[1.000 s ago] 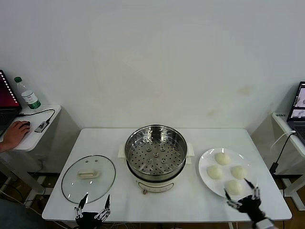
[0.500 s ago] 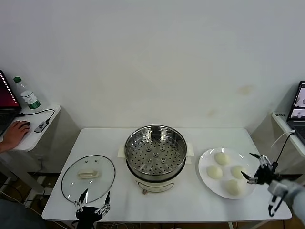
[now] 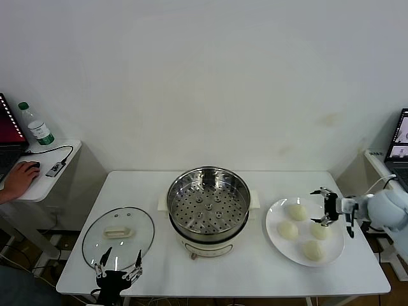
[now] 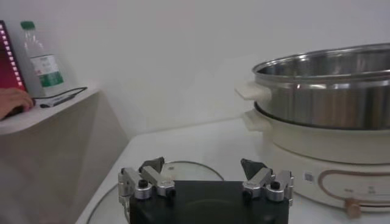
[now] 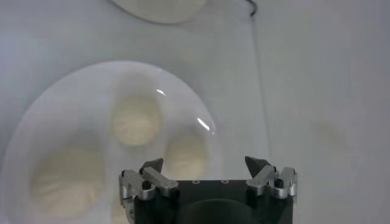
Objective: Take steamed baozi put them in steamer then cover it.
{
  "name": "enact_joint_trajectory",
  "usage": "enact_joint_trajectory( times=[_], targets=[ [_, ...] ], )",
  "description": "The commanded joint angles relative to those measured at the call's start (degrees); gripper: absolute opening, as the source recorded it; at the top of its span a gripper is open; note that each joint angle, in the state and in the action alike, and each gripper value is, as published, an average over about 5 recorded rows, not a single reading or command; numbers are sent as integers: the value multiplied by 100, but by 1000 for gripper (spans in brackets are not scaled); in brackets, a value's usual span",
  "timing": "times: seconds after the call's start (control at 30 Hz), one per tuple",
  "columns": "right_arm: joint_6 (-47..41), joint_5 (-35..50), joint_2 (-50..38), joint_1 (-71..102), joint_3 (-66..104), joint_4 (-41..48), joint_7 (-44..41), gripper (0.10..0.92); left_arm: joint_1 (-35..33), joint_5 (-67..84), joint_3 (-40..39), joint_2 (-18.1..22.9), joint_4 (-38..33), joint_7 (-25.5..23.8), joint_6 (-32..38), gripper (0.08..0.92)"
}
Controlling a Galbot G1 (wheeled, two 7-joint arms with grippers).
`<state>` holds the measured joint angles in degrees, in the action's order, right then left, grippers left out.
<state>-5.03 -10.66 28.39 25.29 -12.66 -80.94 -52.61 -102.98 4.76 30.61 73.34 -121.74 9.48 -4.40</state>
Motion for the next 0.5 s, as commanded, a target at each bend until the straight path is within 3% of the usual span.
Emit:
enact_joint_trajectory(
  times=[0.03, 0.5],
  targets=[
    [-64, 191, 247, -2128, -2571, 1208, -484, 823, 92, -21, 80, -33, 53, 7, -30, 823],
    [-307, 110, 1114, -2194, -2906, 1971, -259, 823, 141, 95, 232, -64, 71, 105, 28, 823]
  ],
)
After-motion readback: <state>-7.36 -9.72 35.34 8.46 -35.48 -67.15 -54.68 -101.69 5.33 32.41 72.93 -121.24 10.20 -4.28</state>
